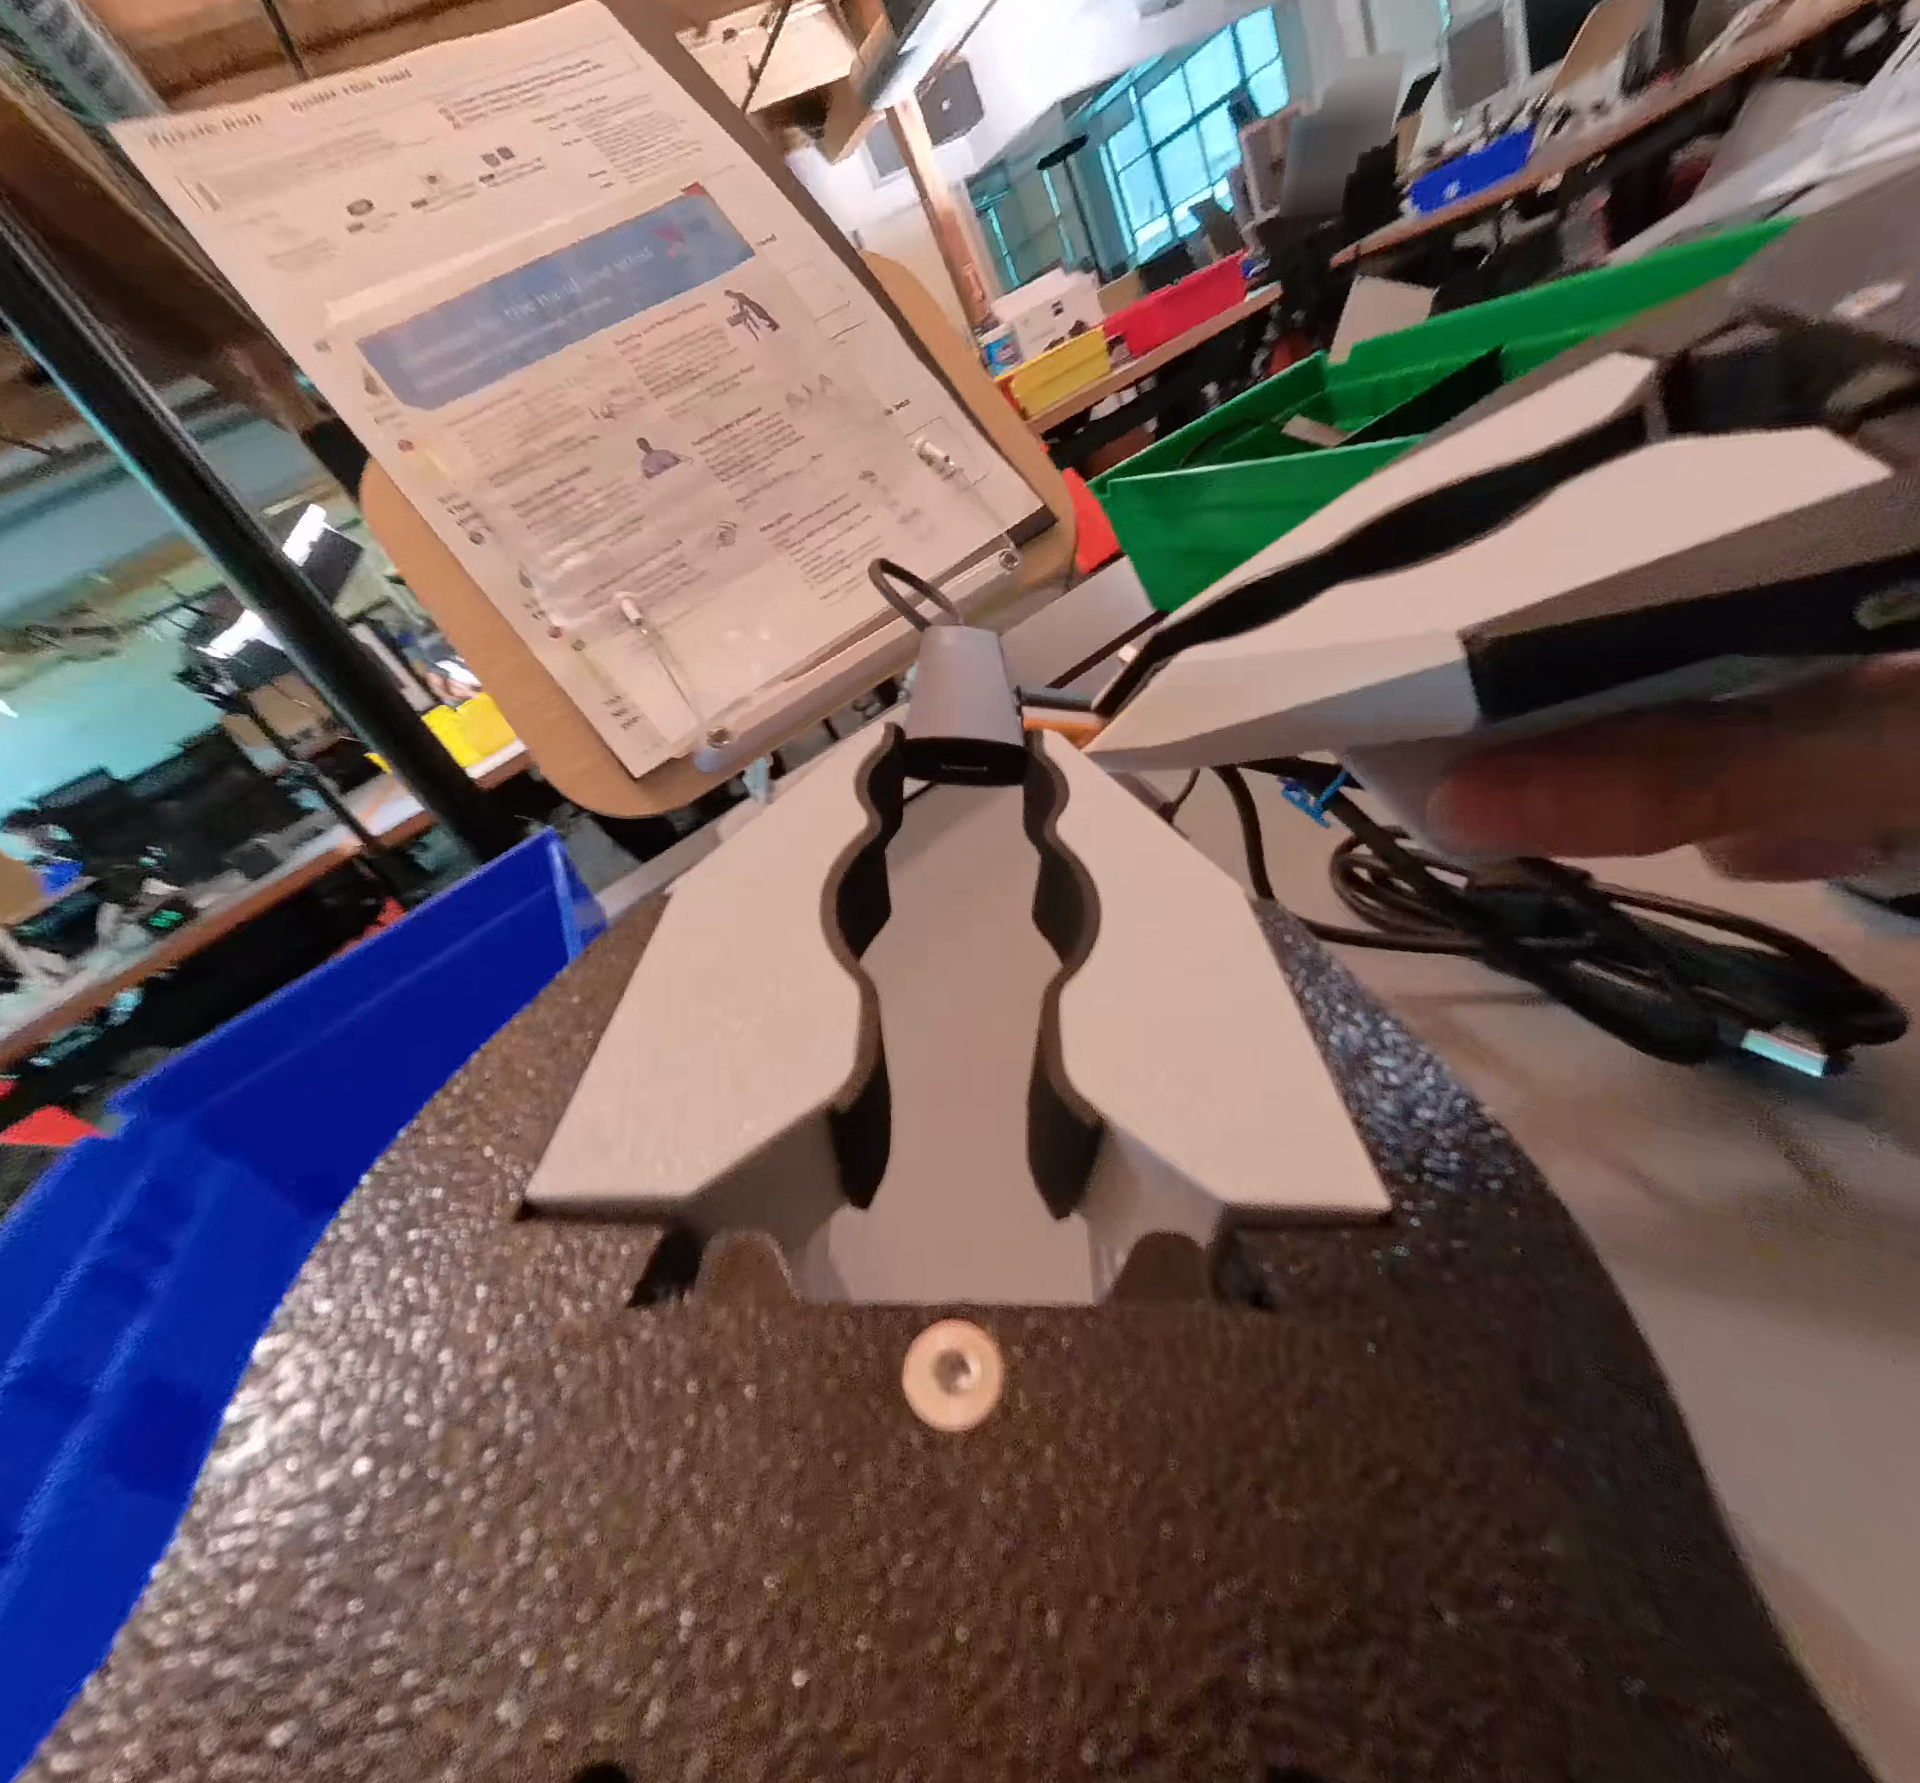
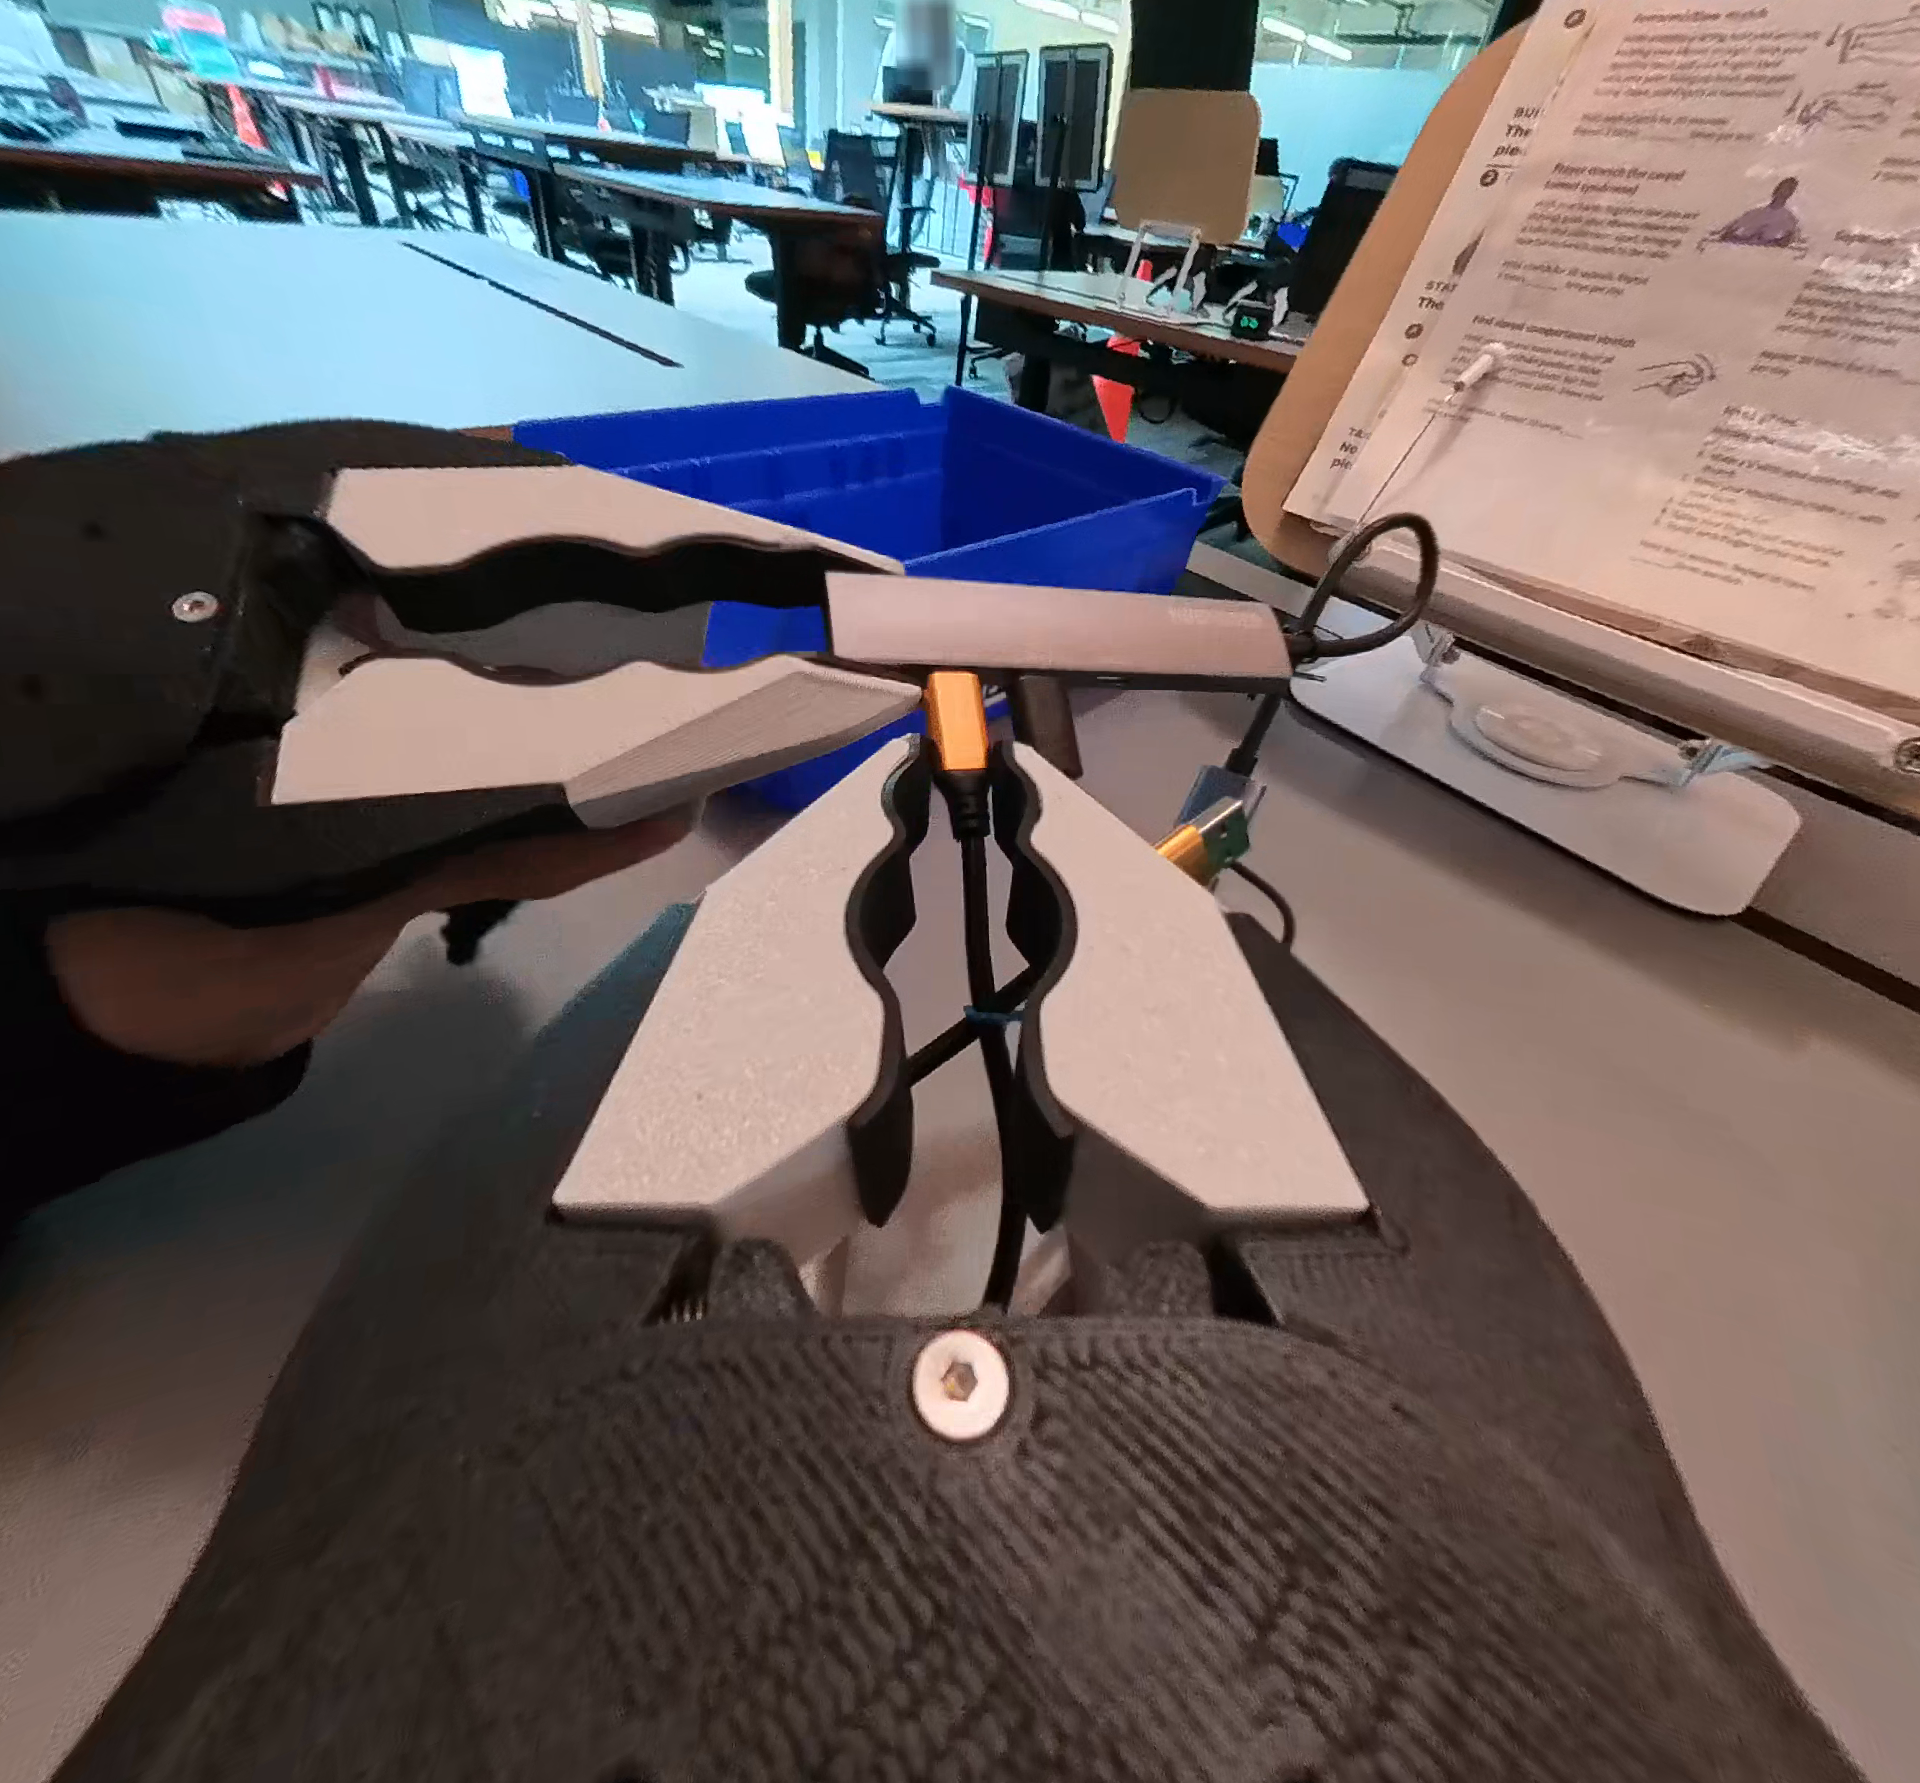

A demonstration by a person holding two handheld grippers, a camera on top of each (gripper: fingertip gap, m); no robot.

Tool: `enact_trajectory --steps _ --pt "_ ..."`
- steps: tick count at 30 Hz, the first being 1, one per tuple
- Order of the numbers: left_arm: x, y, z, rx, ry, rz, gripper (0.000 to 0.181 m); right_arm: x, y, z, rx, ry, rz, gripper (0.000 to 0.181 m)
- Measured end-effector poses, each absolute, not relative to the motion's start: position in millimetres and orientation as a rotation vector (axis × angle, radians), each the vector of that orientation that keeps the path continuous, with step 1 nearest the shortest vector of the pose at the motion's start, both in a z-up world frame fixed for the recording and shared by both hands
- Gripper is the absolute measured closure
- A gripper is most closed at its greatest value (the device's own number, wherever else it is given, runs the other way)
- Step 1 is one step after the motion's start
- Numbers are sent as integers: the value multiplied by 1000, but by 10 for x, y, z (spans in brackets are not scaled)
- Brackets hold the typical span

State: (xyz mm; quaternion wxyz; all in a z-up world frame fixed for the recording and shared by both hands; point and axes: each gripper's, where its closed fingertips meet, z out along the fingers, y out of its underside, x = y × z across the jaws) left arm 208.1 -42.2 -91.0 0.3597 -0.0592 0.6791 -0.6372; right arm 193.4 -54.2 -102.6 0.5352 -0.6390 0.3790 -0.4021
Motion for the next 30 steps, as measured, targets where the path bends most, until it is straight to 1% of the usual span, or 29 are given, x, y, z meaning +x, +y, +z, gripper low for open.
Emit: enact_trajectory --steps 1,17,30 --pt "2068 -426 -902 -143 1741 -1622 160 1919 -550 -1018 -1523 898 -962 170" --pt "1820 -582 -863 31 1712 -1517 160 1647 -703 -1034 -1530 908 -895 170" --pt "1714 -693 -915 52 1739 -1561 160 1582 -774 -1121 -1464 930 -762 170"
